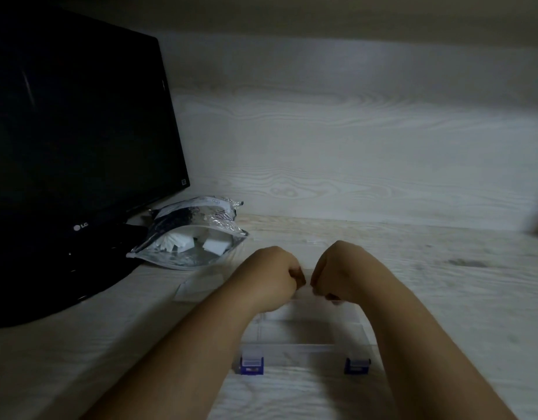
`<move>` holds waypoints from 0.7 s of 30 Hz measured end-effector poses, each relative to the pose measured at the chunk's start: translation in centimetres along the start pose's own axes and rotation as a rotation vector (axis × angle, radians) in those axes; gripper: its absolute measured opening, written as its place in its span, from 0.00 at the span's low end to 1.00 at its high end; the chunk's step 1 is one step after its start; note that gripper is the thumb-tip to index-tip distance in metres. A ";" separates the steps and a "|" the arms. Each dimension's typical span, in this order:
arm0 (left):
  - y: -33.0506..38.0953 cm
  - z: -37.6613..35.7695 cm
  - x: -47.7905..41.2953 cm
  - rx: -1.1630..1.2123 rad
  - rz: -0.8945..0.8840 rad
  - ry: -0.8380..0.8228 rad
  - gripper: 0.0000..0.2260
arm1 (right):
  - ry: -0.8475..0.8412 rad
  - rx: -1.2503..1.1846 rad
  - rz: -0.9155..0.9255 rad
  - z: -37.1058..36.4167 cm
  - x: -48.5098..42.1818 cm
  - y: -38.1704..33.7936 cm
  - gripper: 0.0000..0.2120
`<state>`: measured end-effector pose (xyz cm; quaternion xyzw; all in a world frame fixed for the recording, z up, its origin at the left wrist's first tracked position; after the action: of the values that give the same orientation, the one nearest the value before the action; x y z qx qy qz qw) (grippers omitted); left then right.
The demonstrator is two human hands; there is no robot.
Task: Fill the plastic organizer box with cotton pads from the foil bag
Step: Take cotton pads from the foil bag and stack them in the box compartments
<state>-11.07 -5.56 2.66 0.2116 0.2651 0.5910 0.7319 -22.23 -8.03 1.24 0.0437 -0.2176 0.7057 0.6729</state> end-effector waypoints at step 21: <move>-9.8 8.9 3.3 -0.138 0.220 0.068 0.12 | 0.347 -0.205 0.375 2.0 2.5 -3.3 0.07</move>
<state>2.56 -4.36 2.94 0.1684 0.2233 0.6915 0.6660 -19.77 -6.43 4.79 -0.1873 -0.1739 0.7891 0.5586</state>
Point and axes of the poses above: each hand's wrist, its own x-axis away from the middle knuckle, its own z-axis out of the back of the hand, y = z × x, the point moved 9 cm from there along -x, towards the middle knuckle, and after that the axes turned 6 degrees about x, right-handed, at the moved point
